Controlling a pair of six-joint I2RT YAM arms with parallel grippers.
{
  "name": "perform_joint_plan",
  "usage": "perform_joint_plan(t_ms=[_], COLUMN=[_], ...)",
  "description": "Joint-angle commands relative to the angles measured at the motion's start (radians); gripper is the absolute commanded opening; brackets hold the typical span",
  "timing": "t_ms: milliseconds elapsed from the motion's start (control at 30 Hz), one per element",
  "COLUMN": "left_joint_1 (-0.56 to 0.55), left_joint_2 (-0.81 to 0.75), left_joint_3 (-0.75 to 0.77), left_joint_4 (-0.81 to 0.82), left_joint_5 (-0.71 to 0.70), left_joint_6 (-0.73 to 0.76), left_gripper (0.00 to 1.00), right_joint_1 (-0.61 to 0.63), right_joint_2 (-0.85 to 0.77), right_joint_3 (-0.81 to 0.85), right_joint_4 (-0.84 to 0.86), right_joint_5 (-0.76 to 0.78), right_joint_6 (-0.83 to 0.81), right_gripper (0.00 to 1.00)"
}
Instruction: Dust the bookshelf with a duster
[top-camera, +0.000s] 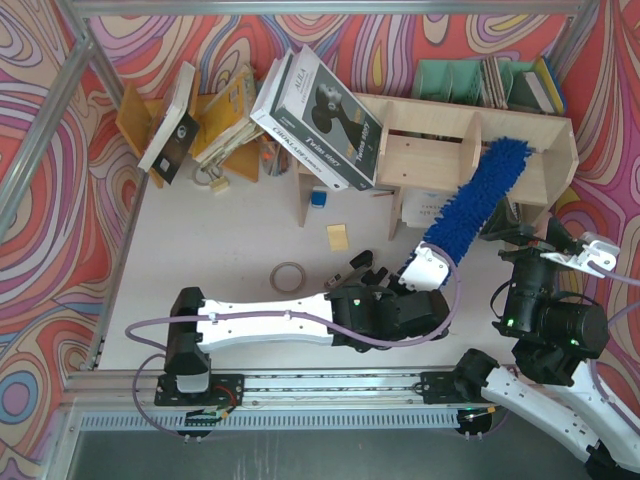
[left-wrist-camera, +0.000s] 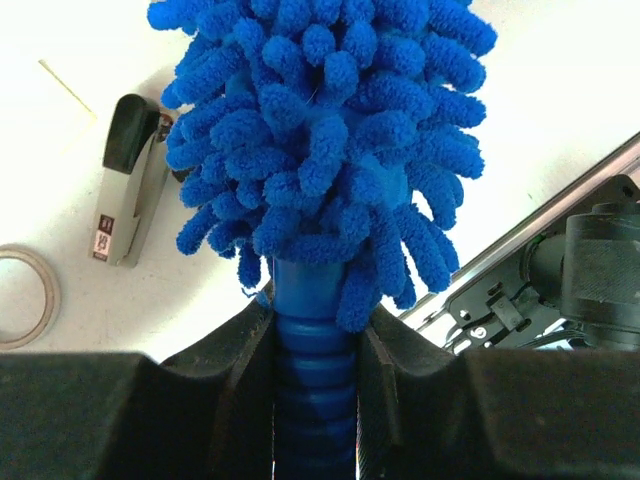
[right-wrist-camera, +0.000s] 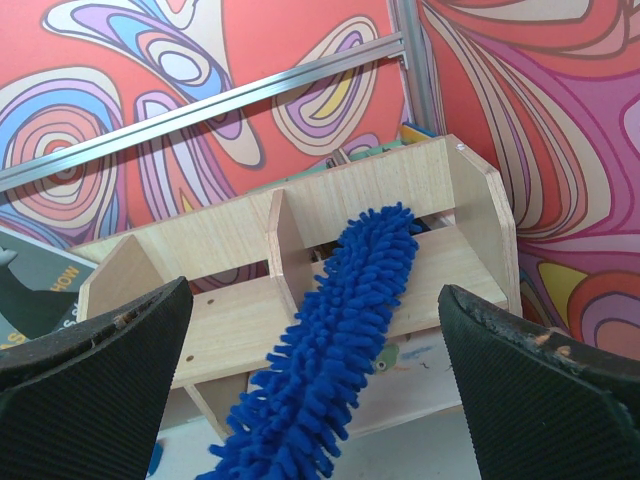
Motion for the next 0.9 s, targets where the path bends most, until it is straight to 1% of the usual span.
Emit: perform_joint_plan(t_ms=[0,133,300,433,500,567,800,867], left_joint_1=[0.003,0.001,-0.018,-0.046,-0.053,-0.059,-0.079,-0.096], left_joint_2=[0.067,0.135,0.176,0.162,0.124,0.071,-0.162,-0.234], left_joint_3=[0.076,0.156,0.225,0.225,0.185,0.113,-0.197,-0.299], left_joint_4=[0.051,0.035,0.038,0.037,0.05,0.074,0.157,0.223], left_joint_5=[0.038,0.101,0.157,0.154,0.15,0.137,0.087,0.071], left_joint_6=[0.047,0.087,0.147,0.194,0.195,0.193,0.19,0.201], left_gripper=[0.0,0.0,0.0,0.0,0.0,0.0,0.0,0.0], right_joint_1=[-0.005,-0.004,-0.004,-0.004,-0.003,-0.004,-0.004,-0.004], right_joint_2=[-0.003,-0.004,-0.006,-0.006,-0.007,-0.007,-0.008,-0.007], right_joint_3=[-0.004,-0.004,-0.005,-0.007,-0.007,-0.007,-0.013,-0.012], right_joint_4=[0.01,0.01,0.01,0.014,0.018,0.019,0.031,0.033], right_joint_5=[0.0,0.0,0.0,0.0,0.0,0.0,0.003,0.003], right_joint_6=[-0.004,-0.004,-0.006,-0.013,-0.013,-0.015,-0.028,-0.031], right_gripper=[0.99,0.99,0.99,0.98,0.99,0.99,0.99,0.99])
